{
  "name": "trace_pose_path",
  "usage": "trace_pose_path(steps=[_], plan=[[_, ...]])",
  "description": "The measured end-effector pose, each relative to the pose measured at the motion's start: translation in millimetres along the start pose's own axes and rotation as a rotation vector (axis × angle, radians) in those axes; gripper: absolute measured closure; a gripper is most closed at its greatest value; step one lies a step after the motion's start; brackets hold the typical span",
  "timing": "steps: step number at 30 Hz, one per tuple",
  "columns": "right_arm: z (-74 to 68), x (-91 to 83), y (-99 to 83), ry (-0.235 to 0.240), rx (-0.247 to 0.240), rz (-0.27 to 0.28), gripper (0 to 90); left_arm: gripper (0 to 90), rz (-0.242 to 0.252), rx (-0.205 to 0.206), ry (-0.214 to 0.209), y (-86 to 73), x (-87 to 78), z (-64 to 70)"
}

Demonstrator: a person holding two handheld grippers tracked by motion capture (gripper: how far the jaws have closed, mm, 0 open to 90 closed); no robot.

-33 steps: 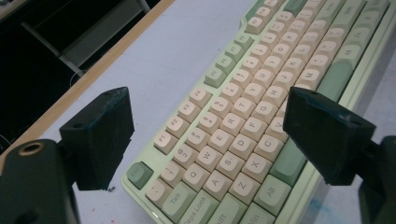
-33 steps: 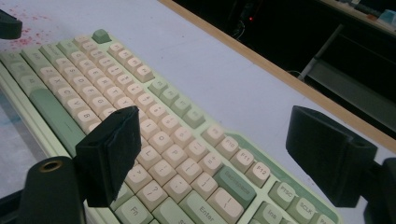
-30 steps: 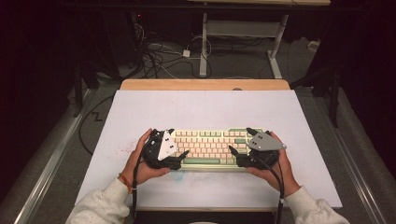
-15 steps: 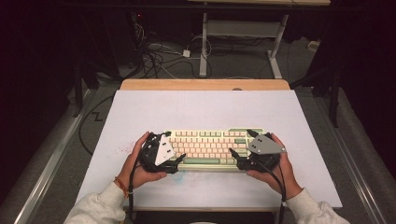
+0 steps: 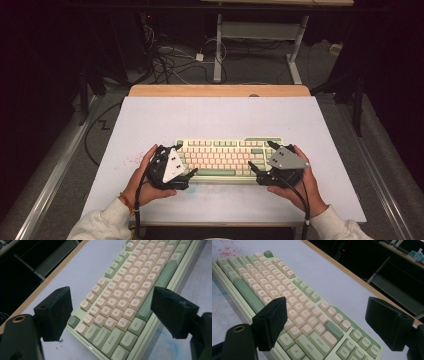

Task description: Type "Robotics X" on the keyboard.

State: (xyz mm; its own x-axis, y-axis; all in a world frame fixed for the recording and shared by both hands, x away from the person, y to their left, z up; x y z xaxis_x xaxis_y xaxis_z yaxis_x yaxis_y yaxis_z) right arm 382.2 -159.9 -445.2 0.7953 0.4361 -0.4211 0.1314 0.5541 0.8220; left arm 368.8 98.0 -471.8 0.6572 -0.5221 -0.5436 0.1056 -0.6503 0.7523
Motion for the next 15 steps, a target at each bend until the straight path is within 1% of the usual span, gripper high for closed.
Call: trace_pose_path(steps=[3, 6, 7, 10, 15], plan=[[0.0, -2.9, 0.1, -0.002, -0.002, 0.004, 18.3, 16.3, -0.002, 0.006, -0.001, -1.8, -2.6, 0.6], [0.0, -5.4, -0.7, -0.007, -0.005, 0.004, 18.3, 15.8, -0.01, 0.021, 0.011, -4.9, -5.6, 0.4], [0.1, -6.6, -1.6, -0.01, -0.01, 0.001, 18.2, 15.8, -0.013, 0.026, 0.021, -6.3, -6.9, -0.1], [0.4, -8.7, -2.9, -0.009, -0.007, 0.002, 18.2, 15.8, -0.009, 0.014, 0.033, -9.7, -11.3, -1.9], [2.4, -12.6, -5.4, -0.02, -0.007, 0.003, 18.1, 15.8, -0.009, 0.012, 0.049, -14.7, -17.5, -3.9]])
Point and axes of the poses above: each handheld gripper's, and its own axes: x roughly forward along the jaws, y roughly out of its top, z roughly to its right, the point moved 8 cm from there along x, roughly forward along the jaws, and after that the axes turned 2 degrees about -y, right-handed, at the moved point
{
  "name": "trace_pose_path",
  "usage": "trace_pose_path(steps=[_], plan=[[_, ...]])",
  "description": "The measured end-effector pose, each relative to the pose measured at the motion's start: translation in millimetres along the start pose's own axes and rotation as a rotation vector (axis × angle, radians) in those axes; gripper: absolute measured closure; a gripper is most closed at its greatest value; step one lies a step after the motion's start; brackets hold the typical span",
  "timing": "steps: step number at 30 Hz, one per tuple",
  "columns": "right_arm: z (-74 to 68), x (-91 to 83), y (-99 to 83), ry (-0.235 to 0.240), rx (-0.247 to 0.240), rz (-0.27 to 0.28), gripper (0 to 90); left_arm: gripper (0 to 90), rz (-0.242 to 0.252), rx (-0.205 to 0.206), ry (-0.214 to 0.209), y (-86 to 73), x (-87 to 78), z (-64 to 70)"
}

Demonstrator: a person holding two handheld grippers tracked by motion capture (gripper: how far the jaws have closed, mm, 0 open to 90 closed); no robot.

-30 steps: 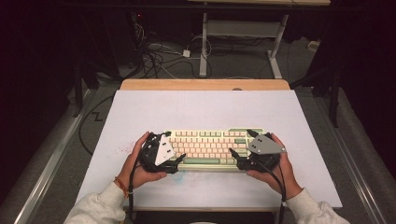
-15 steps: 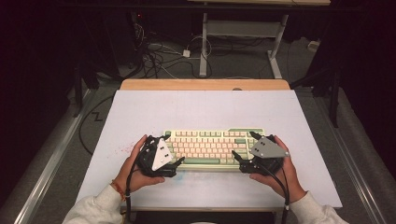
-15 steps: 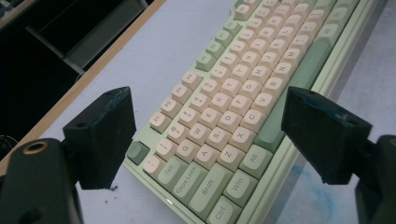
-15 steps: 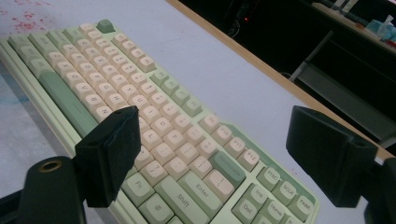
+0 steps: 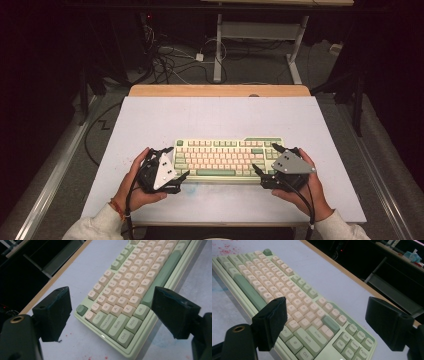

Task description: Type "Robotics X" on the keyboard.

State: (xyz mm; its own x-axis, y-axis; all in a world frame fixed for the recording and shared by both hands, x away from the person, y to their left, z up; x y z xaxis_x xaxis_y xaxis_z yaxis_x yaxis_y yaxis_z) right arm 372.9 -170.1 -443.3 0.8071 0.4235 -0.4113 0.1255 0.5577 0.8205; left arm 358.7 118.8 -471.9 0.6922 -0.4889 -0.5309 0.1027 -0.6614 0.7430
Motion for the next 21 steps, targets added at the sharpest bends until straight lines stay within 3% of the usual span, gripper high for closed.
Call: trace_pose_path(steps=[21], plan=[[12.3, -13.2, -21.1, -0.035, 0.012, -0.026, 17.8, 15.8, -0.026, -0.032, 0.05, -39.2, -19.9, -7.3]])
Point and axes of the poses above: each handheld gripper's, and its own axes: x roughly forward along the jaws, y roughly out of its top, z roughly to its right, the point moved 8 cm from there along x, roughly forward along the jaws, and after that the axes turned 2 degrees about -y, right-handed, at the moved point
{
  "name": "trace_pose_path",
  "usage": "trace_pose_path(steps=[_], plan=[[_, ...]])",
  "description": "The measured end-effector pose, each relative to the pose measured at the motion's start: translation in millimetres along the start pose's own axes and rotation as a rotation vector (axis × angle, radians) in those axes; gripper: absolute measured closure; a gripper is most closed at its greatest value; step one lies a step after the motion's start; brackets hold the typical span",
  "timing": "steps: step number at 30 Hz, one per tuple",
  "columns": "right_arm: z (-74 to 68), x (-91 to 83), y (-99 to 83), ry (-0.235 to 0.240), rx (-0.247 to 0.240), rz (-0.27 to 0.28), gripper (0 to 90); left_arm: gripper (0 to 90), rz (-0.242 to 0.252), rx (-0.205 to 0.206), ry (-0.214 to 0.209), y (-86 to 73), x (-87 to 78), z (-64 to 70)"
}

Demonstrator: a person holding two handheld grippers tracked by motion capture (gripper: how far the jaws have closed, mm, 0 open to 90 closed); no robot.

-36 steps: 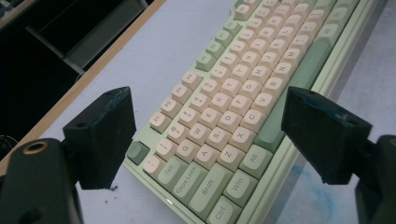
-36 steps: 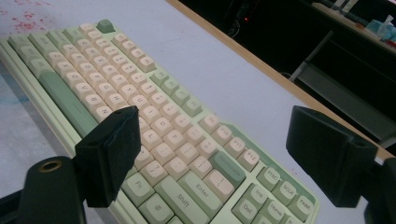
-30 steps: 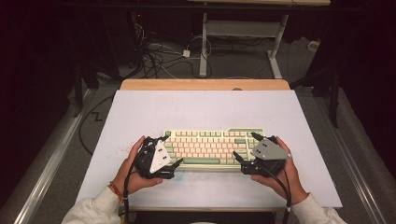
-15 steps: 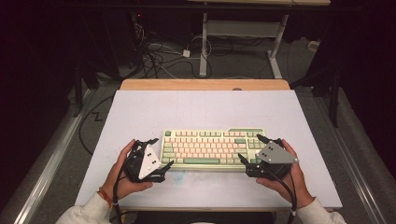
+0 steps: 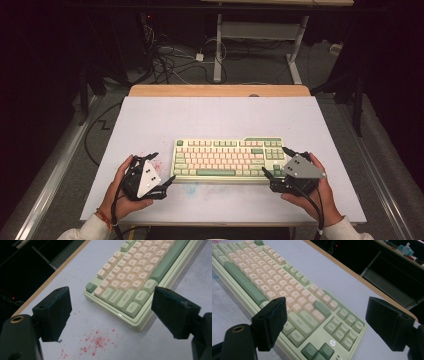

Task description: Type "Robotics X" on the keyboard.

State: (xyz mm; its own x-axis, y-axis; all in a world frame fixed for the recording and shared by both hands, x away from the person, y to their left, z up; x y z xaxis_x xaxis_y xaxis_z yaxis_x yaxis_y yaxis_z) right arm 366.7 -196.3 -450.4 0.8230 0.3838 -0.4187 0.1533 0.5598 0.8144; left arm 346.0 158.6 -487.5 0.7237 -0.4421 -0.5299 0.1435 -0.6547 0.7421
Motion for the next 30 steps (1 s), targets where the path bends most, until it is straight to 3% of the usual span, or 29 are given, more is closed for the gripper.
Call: trace_pose_path(steps=[6, 14, 18, 22, 24, 30], plan=[[8.9, -3.4, -16.0, -0.009, 0.031, -0.016, 17.5, 15.8, -0.017, 0.0, -0.003, -12.8, 0.9, -0.3], [16.5, -2.9, -35.2, -0.012, 0.072, -0.041, 16.8, 15.8, -0.085, -0.018, 0.002, -35.8, 2.2, -4.6], [21.0, -3.6, -50.0, -0.02, 0.123, -0.037, 16.8, 15.7, -0.091, -0.053, -0.012, -47.0, 0.3, -7.5], [23.4, -3.9, -64.1, -0.032, 0.136, -0.046, 16.8, 15.8, -0.117, -0.078, -0.018, -59.1, 1.2, -9.4], [23.8, -4.2, -67.3, -0.037, 0.149, -0.048, 16.9, 15.8, -0.115, -0.104, -0.024, -60.8, 1.3, -9.2], [25.3, -7.2, -74.1, -0.047, 0.159, -0.056, 16.8, 15.7, -0.121, -0.101, -0.018, -60.2, 2.1, -8.0]])
Point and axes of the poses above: each handheld gripper's, and its own axes: x roughly forward along the jaws, y roughly out of its top, z roughly to its right, the point moved 8 cm from there along x, roughly forward along the jaws, and after that the axes turned 2 degrees about -y, right-handed, at the moved point
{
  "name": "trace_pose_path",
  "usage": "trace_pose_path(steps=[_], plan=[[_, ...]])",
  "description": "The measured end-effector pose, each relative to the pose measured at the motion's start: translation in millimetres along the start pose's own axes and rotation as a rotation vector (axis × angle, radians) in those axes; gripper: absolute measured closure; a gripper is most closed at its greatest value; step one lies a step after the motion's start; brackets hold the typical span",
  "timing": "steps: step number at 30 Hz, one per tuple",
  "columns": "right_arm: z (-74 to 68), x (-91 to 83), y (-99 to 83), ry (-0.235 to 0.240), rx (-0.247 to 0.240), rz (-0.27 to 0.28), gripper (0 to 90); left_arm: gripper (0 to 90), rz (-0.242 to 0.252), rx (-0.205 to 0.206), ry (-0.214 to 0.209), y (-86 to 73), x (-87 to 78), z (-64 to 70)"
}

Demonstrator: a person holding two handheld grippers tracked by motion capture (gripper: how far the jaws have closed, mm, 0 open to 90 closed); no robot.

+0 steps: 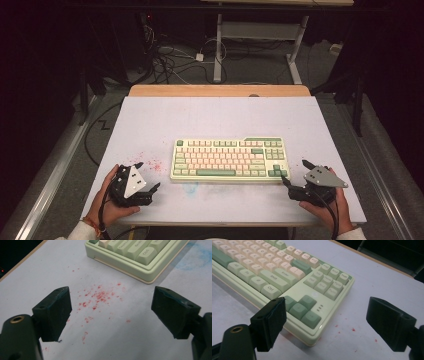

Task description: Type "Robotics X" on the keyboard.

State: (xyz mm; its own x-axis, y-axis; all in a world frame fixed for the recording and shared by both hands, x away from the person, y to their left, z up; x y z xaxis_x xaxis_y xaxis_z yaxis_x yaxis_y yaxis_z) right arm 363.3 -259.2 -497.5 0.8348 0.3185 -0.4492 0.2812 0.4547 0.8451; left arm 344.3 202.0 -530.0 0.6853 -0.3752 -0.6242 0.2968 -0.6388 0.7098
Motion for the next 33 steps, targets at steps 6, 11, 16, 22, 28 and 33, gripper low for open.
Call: trace_pose_path(steps=[6, 11, 16, 22, 28, 33], plan=[[-6.1, 0.5, 2.4, 0.012, -0.027, 0.002, 16.8, 15.8, 0.016, -0.014, 0.002, 2.4, 0.0, -0.6], [-11.6, -1.6, 3.1, 0.01, -0.054, -0.006, 16.7, 15.7, 0.018, -0.003, 0.002, 1.8, -1.3, 2.0], [-15.5, -1.1, 4.2, -0.006, -0.071, -0.016, 16.7, 15.8, 0.024, -0.002, 0.005, 1.1, -3.3, 0.6], [-15.6, 0.0, 3.9, -0.011, -0.08, -0.014, 16.6, 15.8, 0.021, 0.008, 0.005, 2.1, -2.6, 1.7], [-15.2, -1.3, 4.9, -0.014, -0.08, -0.009, 16.6, 15.7, 0.016, 0.013, 0.0, 2.8, -1.4, 2.9], [-16.4, -1.1, 5.8, -0.011, -0.087, -0.008, 16.6, 15.8, 0.014, 0.016, -0.001, 3.3, -0.3, 3.6]])
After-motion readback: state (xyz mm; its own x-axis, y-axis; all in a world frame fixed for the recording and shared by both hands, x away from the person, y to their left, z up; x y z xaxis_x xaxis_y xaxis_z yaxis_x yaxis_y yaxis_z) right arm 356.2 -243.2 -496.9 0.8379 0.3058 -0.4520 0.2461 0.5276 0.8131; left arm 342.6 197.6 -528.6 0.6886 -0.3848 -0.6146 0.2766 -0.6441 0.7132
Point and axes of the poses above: each handheld gripper's, and its own axes: x roughly forward along the jaws, y roughly out of its top, z roughly to its right, the point moved 8 cm from there along x, roughly forward along the jaws, and after that the axes turned 2 degrees about -y, right-handed, at the moved point
